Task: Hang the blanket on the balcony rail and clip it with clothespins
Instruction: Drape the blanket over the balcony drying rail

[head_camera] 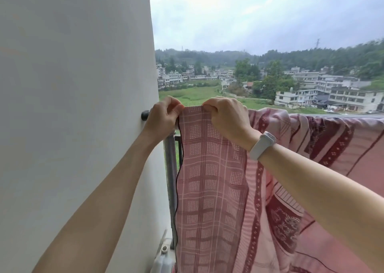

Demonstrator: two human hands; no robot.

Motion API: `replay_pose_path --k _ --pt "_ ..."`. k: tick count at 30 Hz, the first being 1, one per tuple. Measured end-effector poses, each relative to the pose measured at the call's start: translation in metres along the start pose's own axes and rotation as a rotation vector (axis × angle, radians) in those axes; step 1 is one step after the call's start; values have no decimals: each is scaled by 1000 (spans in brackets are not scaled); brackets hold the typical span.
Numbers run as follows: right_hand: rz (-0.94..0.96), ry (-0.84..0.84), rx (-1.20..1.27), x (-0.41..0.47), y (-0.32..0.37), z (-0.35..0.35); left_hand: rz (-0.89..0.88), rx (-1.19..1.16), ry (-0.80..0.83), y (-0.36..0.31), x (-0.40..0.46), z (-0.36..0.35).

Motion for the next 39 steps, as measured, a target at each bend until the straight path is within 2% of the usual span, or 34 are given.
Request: replay_pose_path --k 2,4,5,7,10,12,15,18,21,23,25,28,30,34,36,39 --pt "-3 -82 48 12 13 5 -68 22 -179 -7 3 18" --pt "30 -77 62 18 25 1 -129 35 -279 -12 0 29" --pt "49 -29 29 17 28 -6 -106 -2 -253 -5 0 28" --pt "83 81 -59 9 25 -21 72 -167 -57 24 -1 12" --pt "120 40 -106 -7 20 -15 311 -411 207 59 -17 -14" --pt "168 -37 -127 -18 23 -5 329 -516 252 63 -22 -20" --pt "183 13 -194 -30 18 -10 335 -635 162 60 -19 -16" --pt "209 48 -228 -34 18 -15 213 -464 -42 51 -7 6" --pt "240 -51 -187 -34 25 -4 56 -346 -313 37 -9 40" --pt "235 -106 -178 -35 22 3 7 -294 -405 37 -21 58" --pt "253 -98 -212 -41 18 2 5 -187 -328 44 -32 56" --pt "277 -60 -265 -46 16 -2 83 -190 -125 54 -47 38" --pt "268 -65 -278 -46 11 2 51 -101 -112 42 -47 36" --pt "231 -114 -345 -51 -13 22 -311 419 -26 -22 -40 -4" --pt "199 -158 -372 -59 -32 43 -428 522 77 -46 -42 -44" --pt "103 -203 -412 -72 -74 81 -483 527 177 -72 -48 -100"
Point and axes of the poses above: each hand's wrist, its own x-axis towards the middle knuckle, its own z-axis out of the back of the hand, y = z × x, the point moved 10 cm from there along x, towards the middle knuckle, and after that the axes turned 4 degrees about -y, right-handed, at the moved point
